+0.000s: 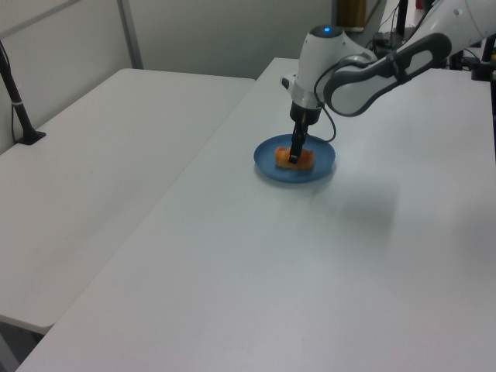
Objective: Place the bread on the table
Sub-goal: 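Lower the gripper onto the orange bread roll on the blue plate, then close the gripper on the bread roll and lift it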
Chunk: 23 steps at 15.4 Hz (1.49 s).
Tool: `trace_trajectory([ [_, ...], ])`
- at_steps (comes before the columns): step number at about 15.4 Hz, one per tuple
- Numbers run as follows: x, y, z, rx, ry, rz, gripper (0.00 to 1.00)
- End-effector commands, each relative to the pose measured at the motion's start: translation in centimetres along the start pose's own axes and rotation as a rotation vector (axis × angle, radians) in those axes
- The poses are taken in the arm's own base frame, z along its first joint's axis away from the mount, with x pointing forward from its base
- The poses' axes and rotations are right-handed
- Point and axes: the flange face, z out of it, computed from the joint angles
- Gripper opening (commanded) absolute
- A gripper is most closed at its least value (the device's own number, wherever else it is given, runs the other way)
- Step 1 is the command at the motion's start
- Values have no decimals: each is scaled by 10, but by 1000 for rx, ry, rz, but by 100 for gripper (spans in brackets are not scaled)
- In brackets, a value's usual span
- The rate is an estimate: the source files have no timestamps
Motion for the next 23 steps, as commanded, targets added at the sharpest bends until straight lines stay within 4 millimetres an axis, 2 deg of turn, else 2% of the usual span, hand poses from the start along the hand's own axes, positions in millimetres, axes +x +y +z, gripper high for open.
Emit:
trace_trajectory([
  [1, 0, 1, 9, -20, 7, 5, 100],
  [3, -2, 1, 11, -17, 1, 8, 92],
  [7, -4, 2, 12, -8, -6, 20, 57],
  [8, -4, 2, 11, -9, -6, 22, 53],
  [10, -6, 2, 12, -8, -12, 23, 49],
  [13, -6, 1, 11, -7, -13, 24, 47],
  [17, -6, 3, -1, -9, -14, 25, 43],
  [20, -8, 5, -7, -8, -36, 25, 26],
  [23, -8, 6, -9, -8, -41, 25, 23],
])
